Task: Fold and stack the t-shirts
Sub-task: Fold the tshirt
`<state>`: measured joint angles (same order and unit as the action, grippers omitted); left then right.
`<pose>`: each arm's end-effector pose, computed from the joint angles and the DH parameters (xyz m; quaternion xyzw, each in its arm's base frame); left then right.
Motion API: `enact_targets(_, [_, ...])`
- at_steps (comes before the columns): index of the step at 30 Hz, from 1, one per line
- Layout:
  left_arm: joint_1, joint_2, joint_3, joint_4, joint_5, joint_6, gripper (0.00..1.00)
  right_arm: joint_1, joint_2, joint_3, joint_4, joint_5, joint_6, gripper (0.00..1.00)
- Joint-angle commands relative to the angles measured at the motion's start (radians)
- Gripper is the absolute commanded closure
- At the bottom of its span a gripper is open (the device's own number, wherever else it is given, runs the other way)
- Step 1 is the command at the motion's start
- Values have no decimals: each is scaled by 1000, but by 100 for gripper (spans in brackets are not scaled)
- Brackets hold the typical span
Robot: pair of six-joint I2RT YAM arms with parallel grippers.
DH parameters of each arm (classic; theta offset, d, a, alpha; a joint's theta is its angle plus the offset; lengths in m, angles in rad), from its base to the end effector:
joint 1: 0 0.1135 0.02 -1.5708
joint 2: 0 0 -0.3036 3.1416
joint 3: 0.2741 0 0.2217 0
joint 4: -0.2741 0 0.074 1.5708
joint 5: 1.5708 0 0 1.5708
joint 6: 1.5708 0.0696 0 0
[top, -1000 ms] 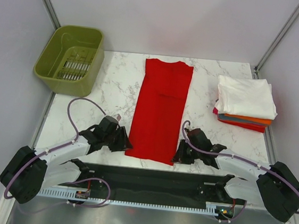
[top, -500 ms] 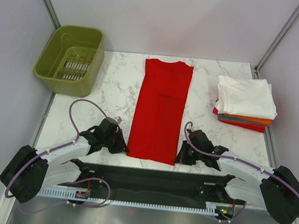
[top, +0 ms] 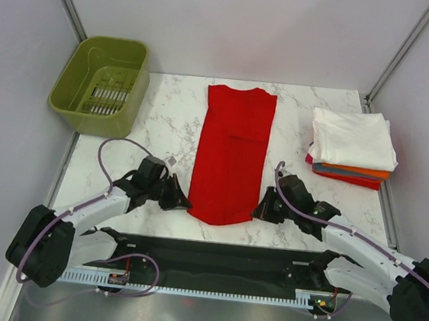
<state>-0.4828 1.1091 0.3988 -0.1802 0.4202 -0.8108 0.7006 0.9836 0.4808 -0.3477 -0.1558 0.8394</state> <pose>0.1393 -0.1051 0.1847 -0.0819 0.9210 -0.3535 0.1419 0.1168 0.1126 0.2087 0.0373 0.9327 0.2969 0.2015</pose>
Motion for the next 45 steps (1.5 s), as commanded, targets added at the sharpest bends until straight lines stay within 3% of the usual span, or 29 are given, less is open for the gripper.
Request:
enact_targets(1, [46,26,141,77,86,-13,98,-52,24,102,-7,61,-42,100])
enact_targets(8, [116,164,357,73,60,-8,98,-262,191,313,-4,9,-161,100])
enact_targets(17, [158,442,618,81,-14,13,98,-406,518,580,9,-24,-235,100])
enact_targets(24, [197,603,779,73,-14,15,98,-466,705,711,15,-79,-252,100])
enact_targets(45, [254,877,1023,96,81,-24,98,-541,958,943,13,-120,-247,100])
